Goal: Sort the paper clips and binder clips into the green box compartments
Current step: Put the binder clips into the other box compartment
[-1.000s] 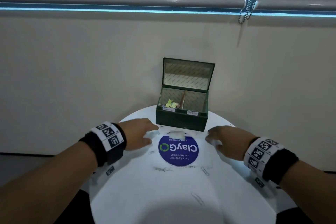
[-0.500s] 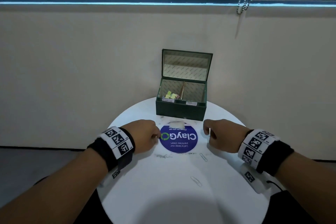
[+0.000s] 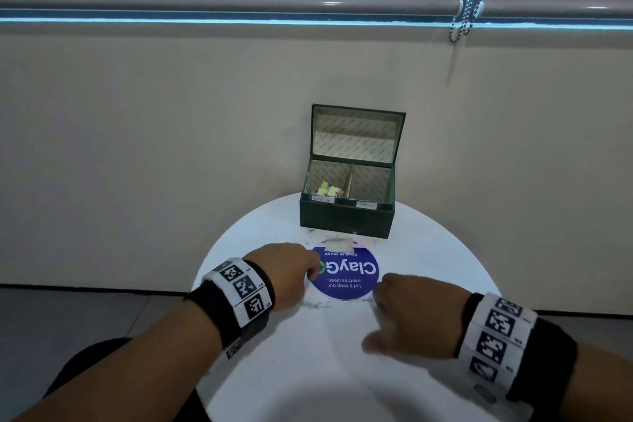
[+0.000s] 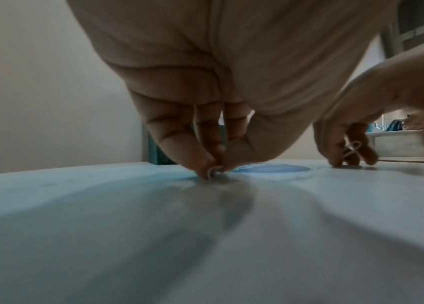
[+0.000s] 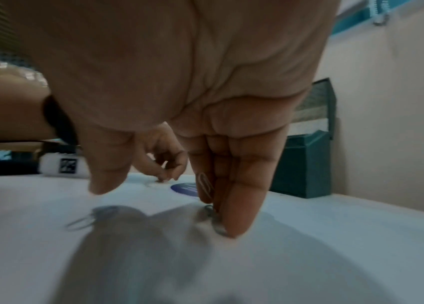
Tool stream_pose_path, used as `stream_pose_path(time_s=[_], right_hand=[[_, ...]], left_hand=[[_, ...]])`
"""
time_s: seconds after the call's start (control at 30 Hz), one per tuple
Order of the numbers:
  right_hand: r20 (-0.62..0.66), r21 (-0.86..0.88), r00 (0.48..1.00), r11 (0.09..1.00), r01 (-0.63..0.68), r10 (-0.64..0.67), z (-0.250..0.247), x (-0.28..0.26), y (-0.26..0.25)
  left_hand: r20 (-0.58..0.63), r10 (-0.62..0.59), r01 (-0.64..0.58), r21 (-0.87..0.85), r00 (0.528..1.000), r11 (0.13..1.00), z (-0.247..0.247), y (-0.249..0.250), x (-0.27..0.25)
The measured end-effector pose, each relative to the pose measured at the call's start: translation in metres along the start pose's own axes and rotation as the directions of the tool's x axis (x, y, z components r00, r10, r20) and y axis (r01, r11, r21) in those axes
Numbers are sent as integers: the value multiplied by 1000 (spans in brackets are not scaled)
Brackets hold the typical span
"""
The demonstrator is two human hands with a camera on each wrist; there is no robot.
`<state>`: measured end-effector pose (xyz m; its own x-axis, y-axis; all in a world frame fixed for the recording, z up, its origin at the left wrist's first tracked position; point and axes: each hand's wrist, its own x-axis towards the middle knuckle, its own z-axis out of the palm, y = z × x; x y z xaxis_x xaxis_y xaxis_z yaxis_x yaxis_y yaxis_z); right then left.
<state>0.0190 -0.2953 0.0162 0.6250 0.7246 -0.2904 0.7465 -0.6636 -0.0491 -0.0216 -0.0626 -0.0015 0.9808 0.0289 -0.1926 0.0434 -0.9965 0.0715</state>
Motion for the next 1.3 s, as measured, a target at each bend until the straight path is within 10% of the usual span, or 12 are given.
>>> stream_pose_path(time_s=[0.27,0.63,0.9,1.13,1.3], right_hand=[[59,-190,953,934,302,-296,23,-12,-10],[125,-59,946,950,308,-299,-1,-8,-14],[-150,201,989,979,19,11,-44,42,43],[-526,527,783,850,-5,331,-87,104,84],[-427,483,867,875,-23,258,-82,120,82]], left_hand=[[-93,-335,340,39,937,940,-12,-14,-2],[105,-184,176,85,977,981,-7,-20,35],[-25,-16,14,-76,1000,997,-13,-8,51],[-272,-45,26,-72,961,997,-21,-17,50],[-279,-87,-19,-355,956,935,-52,-25,62]])
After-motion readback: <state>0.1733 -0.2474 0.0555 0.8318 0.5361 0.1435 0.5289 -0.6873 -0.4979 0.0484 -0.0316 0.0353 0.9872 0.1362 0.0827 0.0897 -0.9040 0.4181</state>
